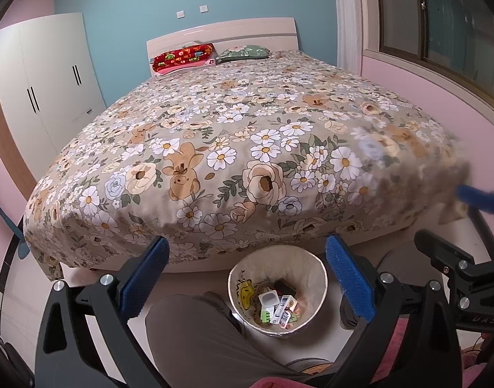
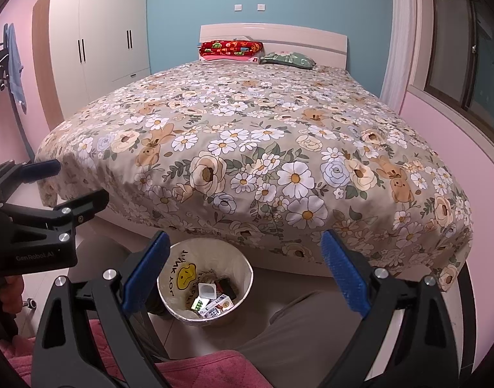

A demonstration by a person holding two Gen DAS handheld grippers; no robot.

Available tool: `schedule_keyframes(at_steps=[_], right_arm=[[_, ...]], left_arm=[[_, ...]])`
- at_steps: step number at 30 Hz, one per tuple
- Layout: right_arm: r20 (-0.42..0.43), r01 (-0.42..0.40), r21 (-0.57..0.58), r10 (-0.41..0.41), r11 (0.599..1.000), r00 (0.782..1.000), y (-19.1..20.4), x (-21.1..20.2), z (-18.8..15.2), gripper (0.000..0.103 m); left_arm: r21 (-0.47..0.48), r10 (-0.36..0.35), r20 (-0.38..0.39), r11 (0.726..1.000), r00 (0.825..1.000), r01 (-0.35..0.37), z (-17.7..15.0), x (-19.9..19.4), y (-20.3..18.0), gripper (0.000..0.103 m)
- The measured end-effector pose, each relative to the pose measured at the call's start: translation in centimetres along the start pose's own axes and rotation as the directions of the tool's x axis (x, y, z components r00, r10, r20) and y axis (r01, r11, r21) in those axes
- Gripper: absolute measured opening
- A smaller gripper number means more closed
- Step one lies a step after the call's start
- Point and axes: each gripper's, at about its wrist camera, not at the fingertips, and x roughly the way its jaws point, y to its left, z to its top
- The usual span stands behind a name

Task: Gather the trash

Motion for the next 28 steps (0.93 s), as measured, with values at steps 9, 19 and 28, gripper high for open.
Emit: schedule_keyframes(at_steps=[9, 19, 28], right_arm=[[-0.015, -0.009, 0.009, 0.009, 1.0, 1.0, -0.2, 0.19, 0.06, 0.092], [-0.023, -0.011, 0.01, 0.011, 1.0, 1.0, -0.12, 0.45, 0.15, 0.092], [-0.027, -0.011, 0.011, 0.012, 1.0, 1.0, -0.13, 0.49, 0.11, 0.092]], left_arm=[[-0.008, -0.015, -0.005, 1.0, 1.0, 0.015, 0.04, 0.12, 0.33, 0.099], [-0.003, -0.003, 0.005, 1.0, 1.0, 0.003, 0.12, -0.18, 0.27, 0.099], [-0.001, -0.01, -0.014, 1.0, 1.0, 0.01, -0.03, 0.22, 0.22, 0.099]])
